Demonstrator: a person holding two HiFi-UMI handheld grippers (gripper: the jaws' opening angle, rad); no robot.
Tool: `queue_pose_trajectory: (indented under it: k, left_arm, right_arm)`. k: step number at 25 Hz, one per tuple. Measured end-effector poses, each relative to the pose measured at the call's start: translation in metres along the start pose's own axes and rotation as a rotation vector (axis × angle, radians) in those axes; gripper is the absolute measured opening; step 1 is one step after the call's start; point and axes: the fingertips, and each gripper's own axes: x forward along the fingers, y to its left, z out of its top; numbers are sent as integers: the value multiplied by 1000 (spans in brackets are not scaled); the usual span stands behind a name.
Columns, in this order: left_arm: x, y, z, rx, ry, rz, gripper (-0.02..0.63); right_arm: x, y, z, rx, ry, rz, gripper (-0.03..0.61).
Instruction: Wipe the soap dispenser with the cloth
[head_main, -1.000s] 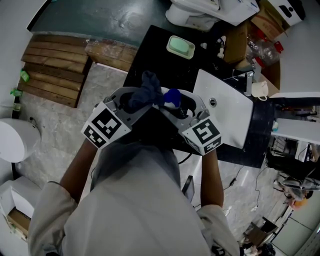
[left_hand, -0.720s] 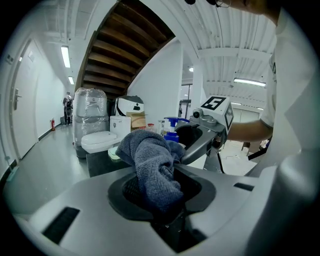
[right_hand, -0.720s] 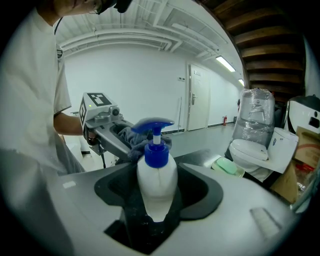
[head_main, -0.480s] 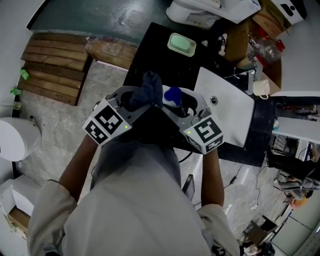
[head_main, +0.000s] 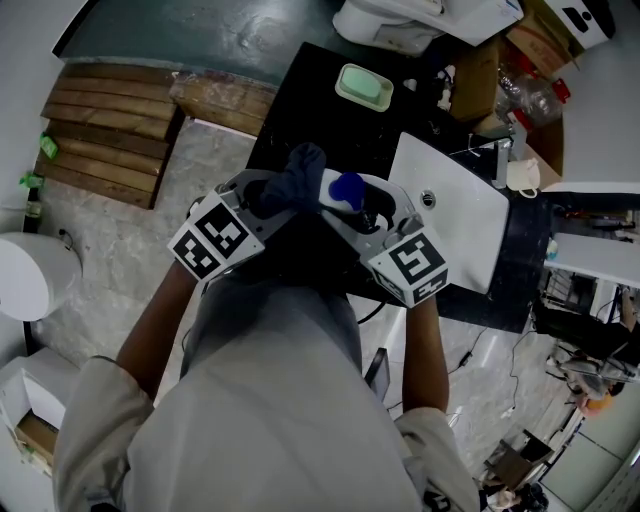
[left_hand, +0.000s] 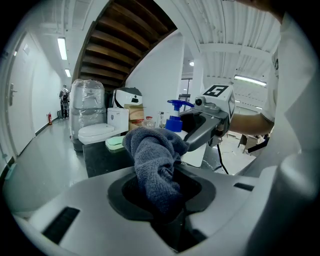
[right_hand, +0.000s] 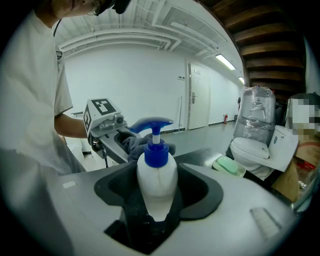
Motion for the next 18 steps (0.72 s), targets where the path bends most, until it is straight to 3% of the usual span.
queue_pose_trajectory:
  k: [18]
  left_arm:
    - [12, 1, -20, -36, 44, -26, 109]
  right_arm:
    - [0, 1, 1, 8, 2, 4, 245]
